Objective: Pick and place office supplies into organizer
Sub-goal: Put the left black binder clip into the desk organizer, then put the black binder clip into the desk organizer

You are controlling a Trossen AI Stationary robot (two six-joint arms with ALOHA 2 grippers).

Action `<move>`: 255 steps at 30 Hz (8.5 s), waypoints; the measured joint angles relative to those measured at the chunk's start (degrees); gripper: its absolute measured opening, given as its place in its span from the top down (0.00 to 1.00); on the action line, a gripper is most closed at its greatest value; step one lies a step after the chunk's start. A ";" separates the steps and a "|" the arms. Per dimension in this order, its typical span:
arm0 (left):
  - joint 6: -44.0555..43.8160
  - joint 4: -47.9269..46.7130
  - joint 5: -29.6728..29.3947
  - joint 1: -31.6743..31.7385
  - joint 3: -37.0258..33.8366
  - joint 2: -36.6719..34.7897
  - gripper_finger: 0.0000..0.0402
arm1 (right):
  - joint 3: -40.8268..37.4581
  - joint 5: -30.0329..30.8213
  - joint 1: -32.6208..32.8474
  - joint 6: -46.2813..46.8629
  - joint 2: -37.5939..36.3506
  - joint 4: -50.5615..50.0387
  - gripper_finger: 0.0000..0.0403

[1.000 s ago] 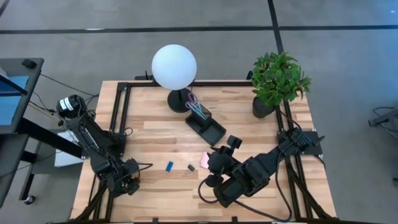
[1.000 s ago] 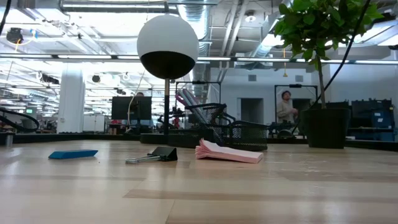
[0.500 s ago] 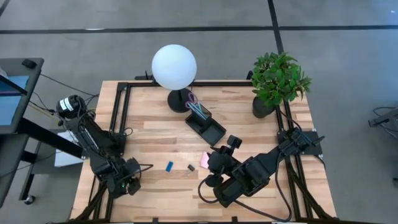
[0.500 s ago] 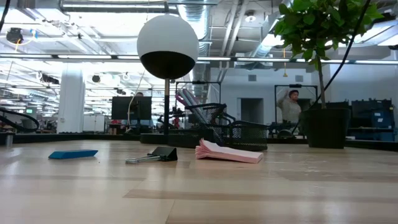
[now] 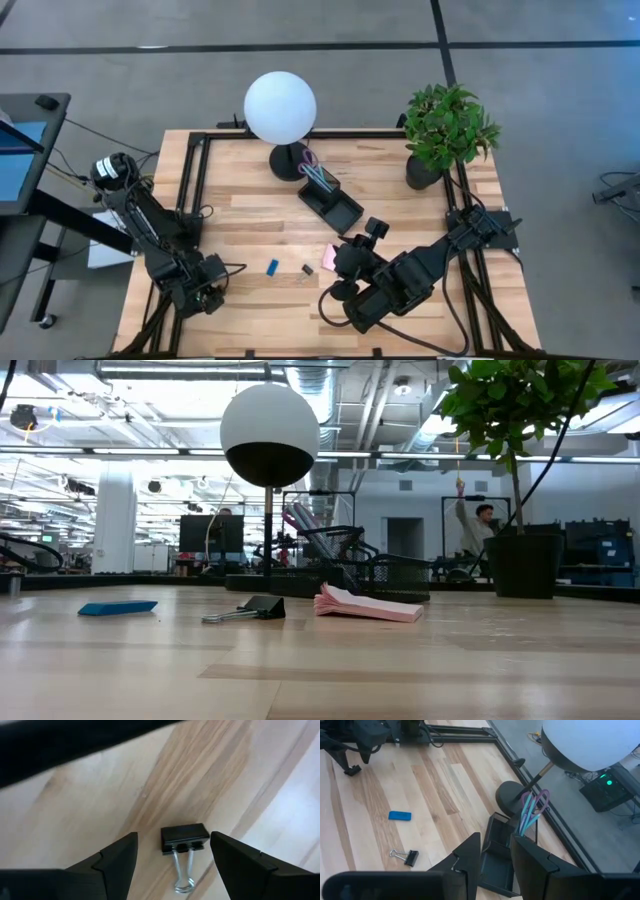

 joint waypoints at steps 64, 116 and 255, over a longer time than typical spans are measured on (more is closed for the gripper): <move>-21.14 -7.88 3.73 0.44 6.69 10.22 0.68 | 0.00 0.02 -0.76 -2.56 0.00 -0.07 0.75; 77.85 30.14 -8.97 66.73 24.28 16.19 0.67 | -18.28 4.78 22.97 32.94 0.04 11.01 0.75; 45.70 0.74 -48.93 10.24 25.07 2.60 0.48 | -20.06 -29.14 -3.52 -16.15 0.77 29.36 0.76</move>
